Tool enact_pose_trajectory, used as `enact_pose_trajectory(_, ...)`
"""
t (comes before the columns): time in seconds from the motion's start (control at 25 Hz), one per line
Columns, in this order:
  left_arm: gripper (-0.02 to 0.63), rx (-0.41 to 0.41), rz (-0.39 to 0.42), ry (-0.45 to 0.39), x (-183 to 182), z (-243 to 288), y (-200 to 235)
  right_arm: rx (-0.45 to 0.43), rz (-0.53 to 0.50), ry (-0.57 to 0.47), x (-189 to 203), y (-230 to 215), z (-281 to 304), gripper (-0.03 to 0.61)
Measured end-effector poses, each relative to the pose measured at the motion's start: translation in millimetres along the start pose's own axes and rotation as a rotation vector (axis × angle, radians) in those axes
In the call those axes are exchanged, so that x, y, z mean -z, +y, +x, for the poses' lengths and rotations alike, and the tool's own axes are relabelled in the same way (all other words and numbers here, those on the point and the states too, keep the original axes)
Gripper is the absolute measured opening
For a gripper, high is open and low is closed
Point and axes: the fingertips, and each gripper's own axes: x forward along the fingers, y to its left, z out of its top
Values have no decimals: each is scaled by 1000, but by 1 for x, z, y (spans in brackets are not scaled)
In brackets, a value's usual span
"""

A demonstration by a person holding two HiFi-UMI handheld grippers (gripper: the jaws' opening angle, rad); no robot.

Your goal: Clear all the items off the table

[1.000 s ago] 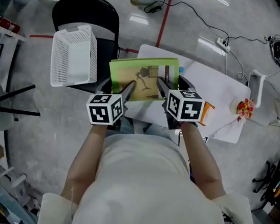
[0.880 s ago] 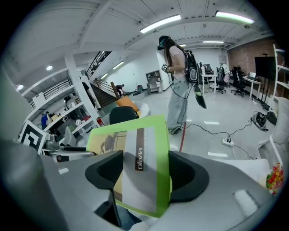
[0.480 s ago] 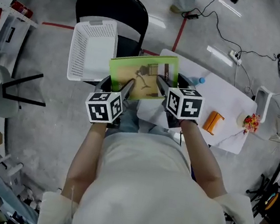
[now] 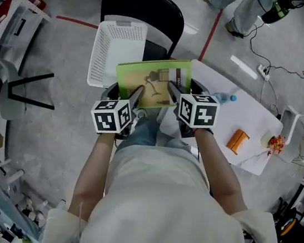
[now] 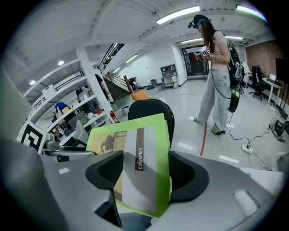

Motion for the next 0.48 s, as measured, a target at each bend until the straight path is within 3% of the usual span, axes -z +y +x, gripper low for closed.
enact_pose_trajectory(0.48,342,-70,-71,2,-10,-7,89,-69,-50,56,-19,65,70,299)
